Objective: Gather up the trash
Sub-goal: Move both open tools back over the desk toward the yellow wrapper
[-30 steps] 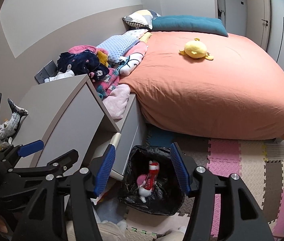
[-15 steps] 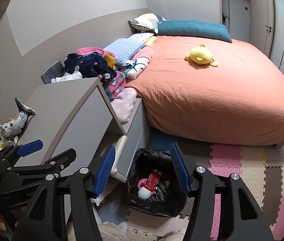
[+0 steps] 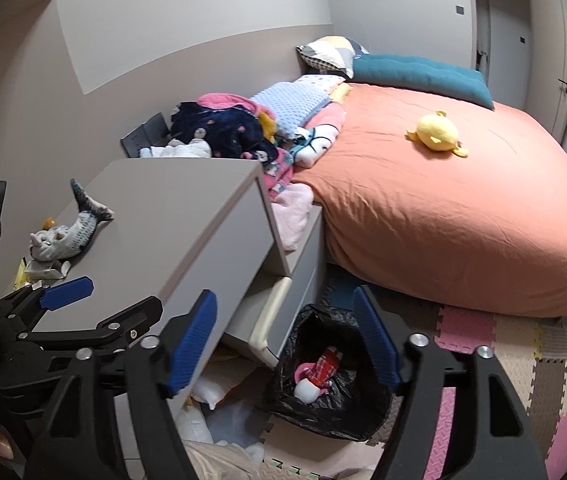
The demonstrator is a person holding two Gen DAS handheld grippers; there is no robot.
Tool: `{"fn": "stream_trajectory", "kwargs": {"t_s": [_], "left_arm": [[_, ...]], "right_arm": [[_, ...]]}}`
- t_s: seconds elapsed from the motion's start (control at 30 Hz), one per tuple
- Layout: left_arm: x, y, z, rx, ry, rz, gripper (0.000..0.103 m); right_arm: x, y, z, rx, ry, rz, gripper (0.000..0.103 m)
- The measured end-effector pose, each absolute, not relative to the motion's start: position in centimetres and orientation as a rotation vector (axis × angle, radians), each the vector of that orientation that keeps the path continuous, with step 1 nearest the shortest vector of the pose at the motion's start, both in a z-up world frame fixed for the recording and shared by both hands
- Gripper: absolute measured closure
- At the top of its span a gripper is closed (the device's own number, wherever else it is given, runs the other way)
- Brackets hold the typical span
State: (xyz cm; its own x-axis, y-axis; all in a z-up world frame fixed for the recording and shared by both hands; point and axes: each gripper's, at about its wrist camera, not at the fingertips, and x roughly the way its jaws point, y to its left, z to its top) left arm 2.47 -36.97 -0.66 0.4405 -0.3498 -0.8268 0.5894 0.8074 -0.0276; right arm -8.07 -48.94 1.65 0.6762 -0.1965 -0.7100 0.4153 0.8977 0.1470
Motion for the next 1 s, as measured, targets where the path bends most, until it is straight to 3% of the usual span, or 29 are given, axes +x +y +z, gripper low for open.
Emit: {"fn": "stream_trajectory", "kwargs": {"t_s": [0.23, 1.0], "left_arm": [[3.8, -32.7, -0.2, 0.237, 0.949, -0.537, 0.011], [7.9, -17.0, 0.4, 0.089, 0.951, -0.302, 0.011]], "right_arm": [[-5.8, -45.8, 2.1, 0.273, 0.761, -0.297, 0.017], [1.0, -33.5, 2.3, 0.163, 0.788, -0.073, 0.016]]}}
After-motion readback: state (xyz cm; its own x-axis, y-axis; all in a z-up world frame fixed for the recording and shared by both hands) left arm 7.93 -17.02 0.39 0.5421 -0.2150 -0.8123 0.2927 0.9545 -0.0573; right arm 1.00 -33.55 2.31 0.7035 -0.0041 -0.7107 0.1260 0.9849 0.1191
